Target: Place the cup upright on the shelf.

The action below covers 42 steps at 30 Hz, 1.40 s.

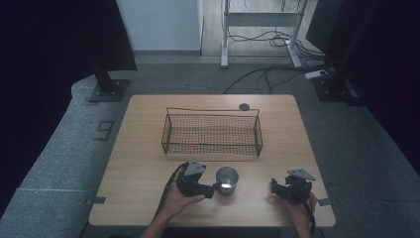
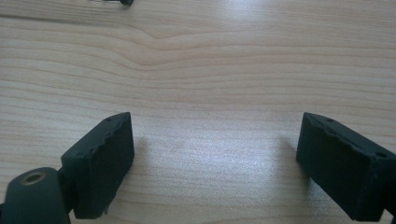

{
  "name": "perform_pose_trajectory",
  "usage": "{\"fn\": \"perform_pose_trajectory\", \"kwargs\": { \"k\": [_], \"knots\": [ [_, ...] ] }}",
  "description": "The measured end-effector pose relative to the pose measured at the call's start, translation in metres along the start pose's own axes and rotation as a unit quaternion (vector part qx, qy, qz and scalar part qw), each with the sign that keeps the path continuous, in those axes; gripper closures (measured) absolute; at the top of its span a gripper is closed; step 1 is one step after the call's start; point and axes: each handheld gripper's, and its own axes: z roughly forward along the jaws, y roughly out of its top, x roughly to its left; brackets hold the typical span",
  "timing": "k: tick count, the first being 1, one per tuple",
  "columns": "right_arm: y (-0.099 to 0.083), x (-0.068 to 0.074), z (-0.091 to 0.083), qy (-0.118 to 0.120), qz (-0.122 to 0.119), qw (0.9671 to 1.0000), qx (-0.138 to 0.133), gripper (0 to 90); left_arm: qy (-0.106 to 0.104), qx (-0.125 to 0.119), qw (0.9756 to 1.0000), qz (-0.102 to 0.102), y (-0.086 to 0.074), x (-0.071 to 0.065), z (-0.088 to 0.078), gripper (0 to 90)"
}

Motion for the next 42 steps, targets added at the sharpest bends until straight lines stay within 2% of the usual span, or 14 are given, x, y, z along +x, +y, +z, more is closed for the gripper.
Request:
{"fn": "perform_pose_trajectory", "kwargs": {
  "k": [15, 31, 36, 42],
  "knots": [
    [0.000, 0.000, 0.000, -0.001, 0.001, 1.0000, 0.000, 11.4, -0.018, 0.007, 0.9998, 0.003, 0.004, -0.010, 0.012, 10.5],
    [0.000, 0.000, 0.000, -0.001, 0.001, 1.0000, 0.000, 11.4, -0.026, 0.029, 0.9992, 0.002, 0.010, -0.017, 0.040, 6.5],
    [0.000, 0.000, 0.000, -0.001, 0.001, 1.0000, 0.000, 11.4, -0.026, 0.030, 0.9992, 0.003, 0.010, -0.019, 0.050, 6.7],
    [0.000, 0.000, 0.000, -0.001, 0.001, 1.0000, 0.000, 11.4, -0.009, 0.027, 0.9995, 0.012, 0.009, -0.022, 0.056, 12.1]
  ]
}}
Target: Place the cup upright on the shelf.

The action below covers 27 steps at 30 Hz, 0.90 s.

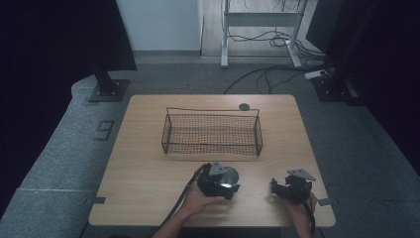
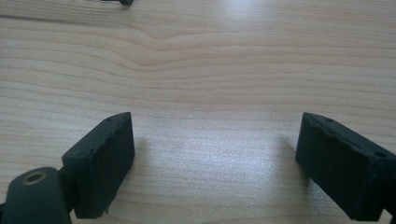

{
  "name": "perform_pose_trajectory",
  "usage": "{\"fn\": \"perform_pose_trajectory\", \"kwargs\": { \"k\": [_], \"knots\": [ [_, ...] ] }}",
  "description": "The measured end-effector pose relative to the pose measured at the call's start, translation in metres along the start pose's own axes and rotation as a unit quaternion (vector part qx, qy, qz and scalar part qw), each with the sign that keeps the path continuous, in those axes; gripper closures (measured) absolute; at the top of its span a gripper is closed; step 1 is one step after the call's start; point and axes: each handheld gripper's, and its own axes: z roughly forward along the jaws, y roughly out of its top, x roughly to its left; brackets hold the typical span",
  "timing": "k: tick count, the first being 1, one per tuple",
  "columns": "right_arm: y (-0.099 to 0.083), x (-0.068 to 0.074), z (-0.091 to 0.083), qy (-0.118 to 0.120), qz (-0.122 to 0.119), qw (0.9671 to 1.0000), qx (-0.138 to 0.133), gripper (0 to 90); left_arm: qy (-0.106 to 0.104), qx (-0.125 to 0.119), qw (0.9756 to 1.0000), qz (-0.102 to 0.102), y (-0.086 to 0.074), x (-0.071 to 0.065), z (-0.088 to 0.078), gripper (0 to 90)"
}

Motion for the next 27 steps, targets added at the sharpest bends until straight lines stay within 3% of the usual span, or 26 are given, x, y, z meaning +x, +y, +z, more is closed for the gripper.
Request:
{"fn": "perform_pose_trajectory", "kwargs": {
  "k": [7, 10, 15, 20, 27],
  "knots": [
    [0.000, 0.000, 0.000, 0.000, 0.000, 1.0000, 0.000, 11.5, 0.006, -0.003, 0.9999, 0.014, -0.001, -0.002, -0.001, 13.9],
    [0.000, 0.000, 0.000, 0.000, 0.000, 1.0000, 0.000, 11.4, -0.001, -0.006, 0.9999, 0.014, -0.001, -0.001, -0.003, 14.3],
    [0.000, 0.000, 0.000, 0.000, 0.000, 1.0000, 0.000, 11.7, -0.013, -0.018, 0.9996, 0.017, 0.002, 0.000, -0.012, 14.6],
    [0.000, 0.000, 0.000, -0.001, 0.001, 1.0000, -0.001, 12.0, -0.008, -0.023, 0.9994, 0.023, 0.006, 0.004, -0.023, 14.6],
    [0.000, 0.000, 0.000, -0.001, 0.001, 1.0000, -0.001, 12.3, -0.006, -0.038, 0.9992, 0.012, 0.009, 0.014, -0.036, 14.6]
  ]
}}
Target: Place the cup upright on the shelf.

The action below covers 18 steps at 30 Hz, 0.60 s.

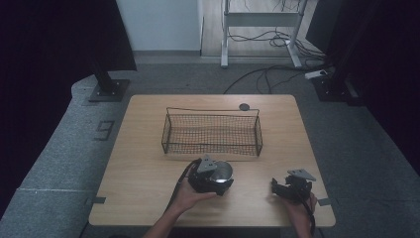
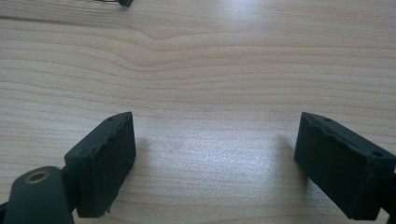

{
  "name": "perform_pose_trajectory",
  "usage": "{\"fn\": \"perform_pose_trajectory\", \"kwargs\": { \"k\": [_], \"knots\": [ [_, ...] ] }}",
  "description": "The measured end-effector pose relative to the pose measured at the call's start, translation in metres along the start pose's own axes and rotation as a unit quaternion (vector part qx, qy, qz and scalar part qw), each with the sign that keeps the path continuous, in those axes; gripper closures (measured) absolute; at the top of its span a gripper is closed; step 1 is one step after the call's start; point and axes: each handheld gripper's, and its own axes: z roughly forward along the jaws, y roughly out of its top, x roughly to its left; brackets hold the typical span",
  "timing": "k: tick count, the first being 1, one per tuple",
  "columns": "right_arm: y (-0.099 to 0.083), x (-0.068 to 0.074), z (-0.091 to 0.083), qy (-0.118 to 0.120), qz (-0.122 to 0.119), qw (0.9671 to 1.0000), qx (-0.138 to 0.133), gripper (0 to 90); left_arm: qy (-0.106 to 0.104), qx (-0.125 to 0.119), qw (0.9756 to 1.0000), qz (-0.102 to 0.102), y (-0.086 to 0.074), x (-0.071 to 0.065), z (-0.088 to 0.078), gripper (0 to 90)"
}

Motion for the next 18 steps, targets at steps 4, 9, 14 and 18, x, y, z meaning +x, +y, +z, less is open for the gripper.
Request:
{"fn": "perform_pose_trajectory", "kwargs": {
  "k": [4, 9, 14, 18],
  "knots": [
    [0.000, 0.000, 0.000, 0.000, 0.001, 1.0000, 0.000, 12.3, 0.005, -0.006, 1.0000, -0.001, 0.002, 0.004, -0.007, 14.6],
    [0.000, 0.000, 0.000, -0.001, 0.001, 1.0000, 0.000, 12.4, 0.004, -0.017, 0.9999, 0.000, 0.006, 0.008, -0.015, 14.6],
    [0.000, 0.000, 0.000, -0.001, 0.000, 1.0000, -0.001, 12.5, 0.003, -0.023, 0.9997, -0.009, 0.007, 0.015, -0.023, 14.6],
    [0.000, 0.000, 0.000, -0.001, 0.000, 1.0000, -0.001, 12.6, 0.005, -0.025, 0.9995, -0.016, 0.009, 0.020, -0.029, 14.6]
  ]
}}
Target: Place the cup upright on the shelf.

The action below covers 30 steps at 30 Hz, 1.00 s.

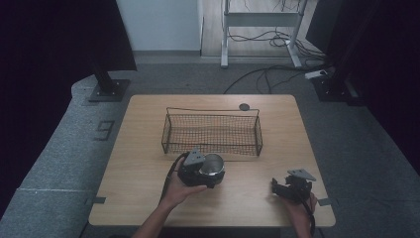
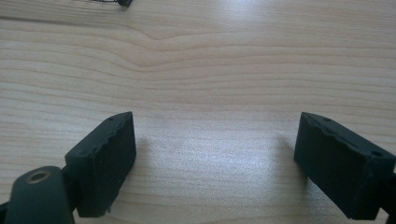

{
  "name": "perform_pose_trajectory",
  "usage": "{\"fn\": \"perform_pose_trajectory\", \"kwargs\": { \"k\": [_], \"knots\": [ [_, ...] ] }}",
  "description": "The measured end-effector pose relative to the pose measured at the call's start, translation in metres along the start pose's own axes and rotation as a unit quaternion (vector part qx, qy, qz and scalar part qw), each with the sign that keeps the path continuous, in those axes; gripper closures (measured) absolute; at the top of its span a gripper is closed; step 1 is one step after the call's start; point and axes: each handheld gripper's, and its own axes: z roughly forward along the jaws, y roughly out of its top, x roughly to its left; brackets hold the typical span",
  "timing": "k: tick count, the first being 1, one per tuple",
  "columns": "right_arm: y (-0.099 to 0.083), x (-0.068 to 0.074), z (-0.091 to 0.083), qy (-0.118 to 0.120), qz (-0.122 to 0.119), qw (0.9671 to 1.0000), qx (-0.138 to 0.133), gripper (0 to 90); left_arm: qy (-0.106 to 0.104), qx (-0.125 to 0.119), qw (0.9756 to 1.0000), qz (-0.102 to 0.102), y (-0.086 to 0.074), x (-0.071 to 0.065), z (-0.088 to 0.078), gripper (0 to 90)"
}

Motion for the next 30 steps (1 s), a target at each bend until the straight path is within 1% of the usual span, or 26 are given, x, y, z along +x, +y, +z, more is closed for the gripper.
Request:
{"fn": "perform_pose_trajectory", "kwargs": {
  "k": [4, 10, 17, 21, 24, 30],
  "knots": [
    [0.000, 0.000, 0.000, 0.000, 0.000, 1.0000, 0.000, 12.6, 0.006, -0.004, 1.0000, 0.000, 0.004, 0.003, -0.007, 14.6],
    [0.000, 0.000, 0.000, 0.000, 0.000, 1.0000, 0.000, 12.6, 0.008, -0.008, 0.9999, -0.003, 0.011, 0.007, -0.014, 14.7],
    [0.000, 0.000, 0.000, 0.000, 0.000, 1.0000, 0.000, 12.7, 0.008, 0.001, 1.0000, 0.002, 0.016, 0.008, -0.014, 14.7],
    [0.000, 0.000, 0.000, 0.000, 0.000, 1.0000, 0.000, 12.7, 0.008, 0.004, 1.0000, 0.000, 0.017, 0.009, -0.013, 14.7],
    [0.000, 0.000, 0.000, 0.000, 0.000, 1.0000, 0.000, 12.7, 0.012, 0.008, 0.9999, 0.000, 0.018, 0.012, -0.013, 14.7],
    [0.000, 0.000, 0.000, 0.000, 0.001, 1.0000, 0.000, 12.7, 0.015, 0.000, 0.9999, -0.003, 0.025, 0.016, -0.018, 14.7]
  ]
}}
